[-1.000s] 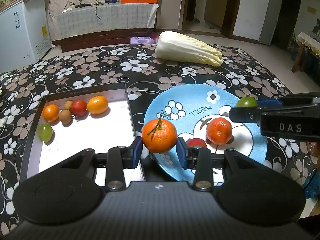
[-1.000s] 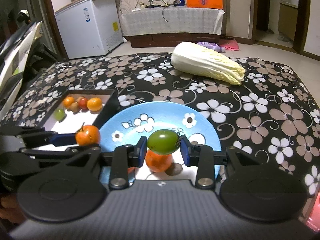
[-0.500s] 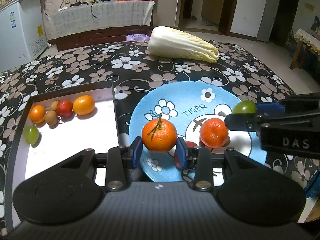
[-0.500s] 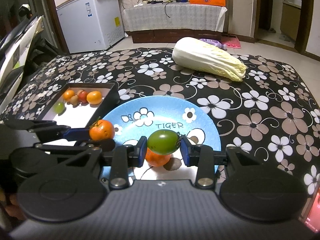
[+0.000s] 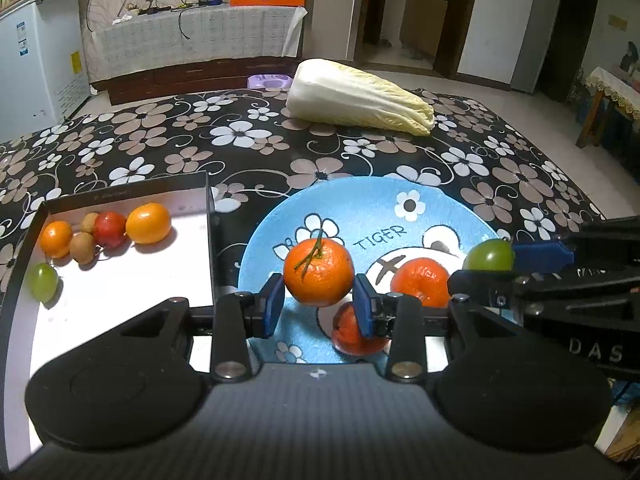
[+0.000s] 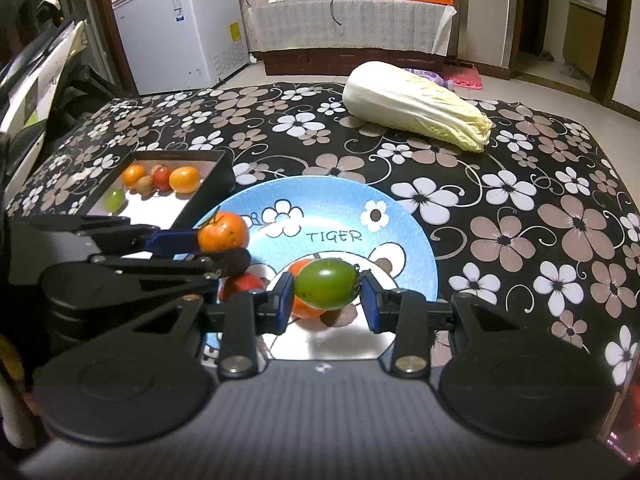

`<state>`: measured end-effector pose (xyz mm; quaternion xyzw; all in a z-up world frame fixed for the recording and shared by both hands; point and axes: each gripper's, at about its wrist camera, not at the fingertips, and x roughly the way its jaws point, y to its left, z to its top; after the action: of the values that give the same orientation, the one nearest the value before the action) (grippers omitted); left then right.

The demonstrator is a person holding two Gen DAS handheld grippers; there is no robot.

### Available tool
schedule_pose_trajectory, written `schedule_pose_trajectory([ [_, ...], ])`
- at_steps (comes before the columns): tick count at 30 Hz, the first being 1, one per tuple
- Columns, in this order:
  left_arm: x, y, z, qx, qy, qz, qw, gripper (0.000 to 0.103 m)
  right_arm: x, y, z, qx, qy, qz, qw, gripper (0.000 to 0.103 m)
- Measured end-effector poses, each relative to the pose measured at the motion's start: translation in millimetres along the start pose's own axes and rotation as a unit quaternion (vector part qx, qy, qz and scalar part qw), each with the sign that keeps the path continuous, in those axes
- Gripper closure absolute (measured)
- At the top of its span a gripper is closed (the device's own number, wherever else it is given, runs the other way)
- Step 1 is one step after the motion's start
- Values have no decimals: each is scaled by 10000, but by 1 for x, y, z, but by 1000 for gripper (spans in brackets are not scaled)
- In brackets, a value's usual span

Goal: Organize fruits
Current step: 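Lower the green tomato onto the plate and open the right tool while the left tool holds the orange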

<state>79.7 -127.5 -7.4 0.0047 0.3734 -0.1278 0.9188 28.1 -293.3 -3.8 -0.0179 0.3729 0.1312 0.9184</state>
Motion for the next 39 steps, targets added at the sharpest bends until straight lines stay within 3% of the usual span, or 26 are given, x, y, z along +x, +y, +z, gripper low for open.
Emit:
schedule_pose_trajectory([
  [19, -8, 1, 1, 78, -104, -13, 9999, 59, 17, 4, -6, -217, 347, -115, 9991, 65],
  [35, -9, 2, -1, 99, -61, -14, 9999, 59, 17, -1, -7, -211, 329, -343, 9986, 64],
  [39, -9, 1, -1, 98, -84, 5, 9999, 52, 17, -3, -7, -179, 309, -395, 9986, 64],
])
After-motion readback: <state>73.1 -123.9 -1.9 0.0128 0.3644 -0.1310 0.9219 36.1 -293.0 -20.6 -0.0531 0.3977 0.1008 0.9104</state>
